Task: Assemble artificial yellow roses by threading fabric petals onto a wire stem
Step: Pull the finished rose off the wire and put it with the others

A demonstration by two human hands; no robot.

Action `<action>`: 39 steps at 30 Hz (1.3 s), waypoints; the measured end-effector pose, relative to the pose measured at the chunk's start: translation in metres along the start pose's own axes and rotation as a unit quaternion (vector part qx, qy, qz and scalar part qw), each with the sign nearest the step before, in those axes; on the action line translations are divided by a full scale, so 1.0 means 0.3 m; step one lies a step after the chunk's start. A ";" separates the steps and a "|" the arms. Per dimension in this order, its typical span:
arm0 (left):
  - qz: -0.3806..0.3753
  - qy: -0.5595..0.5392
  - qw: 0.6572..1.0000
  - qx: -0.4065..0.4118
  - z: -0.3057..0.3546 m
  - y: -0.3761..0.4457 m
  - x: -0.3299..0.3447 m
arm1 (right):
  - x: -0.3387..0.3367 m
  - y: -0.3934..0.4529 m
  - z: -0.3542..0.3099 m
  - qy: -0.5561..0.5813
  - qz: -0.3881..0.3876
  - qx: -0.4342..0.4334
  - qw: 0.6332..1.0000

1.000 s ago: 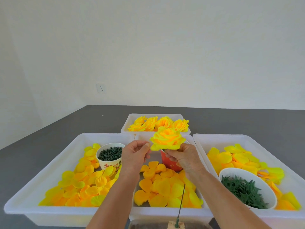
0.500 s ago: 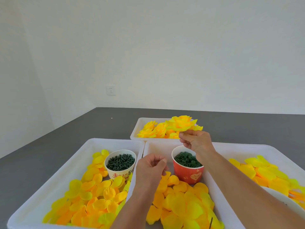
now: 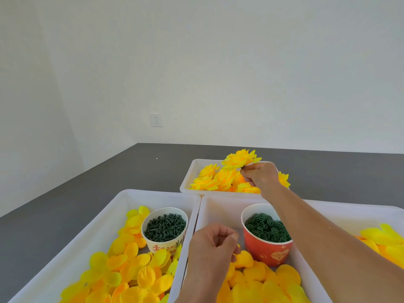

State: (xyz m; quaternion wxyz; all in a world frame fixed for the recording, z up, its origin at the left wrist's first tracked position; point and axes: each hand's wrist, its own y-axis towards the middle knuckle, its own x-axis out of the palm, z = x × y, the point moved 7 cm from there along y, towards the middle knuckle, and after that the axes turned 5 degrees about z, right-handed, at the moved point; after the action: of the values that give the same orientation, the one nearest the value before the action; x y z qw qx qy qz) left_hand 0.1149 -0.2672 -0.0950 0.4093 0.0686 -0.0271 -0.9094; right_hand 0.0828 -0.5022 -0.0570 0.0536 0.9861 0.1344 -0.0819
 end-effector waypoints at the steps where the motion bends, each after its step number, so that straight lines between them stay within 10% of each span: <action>1: -0.001 0.002 1.000 0.000 0.001 0.000 -0.001 | 0.010 0.006 0.005 -0.023 0.000 -0.006 1.000; 27: 0.015 -0.010 1.000 -0.016 -0.014 0.001 -0.025 | -0.007 -0.069 -0.042 -0.380 0.082 -0.091 0.917; 39: 0.008 0.030 0.999 0.020 0.000 -0.001 -0.019 | -0.078 -0.367 -0.051 -0.170 -0.024 -0.111 0.979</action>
State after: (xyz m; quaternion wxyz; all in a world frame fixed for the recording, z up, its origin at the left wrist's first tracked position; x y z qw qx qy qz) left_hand 0.1185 -0.2628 -0.0943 0.4160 0.1039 -0.0338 -0.9028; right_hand 0.0326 -0.4009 -0.0470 0.1827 0.9421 0.1552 -0.2344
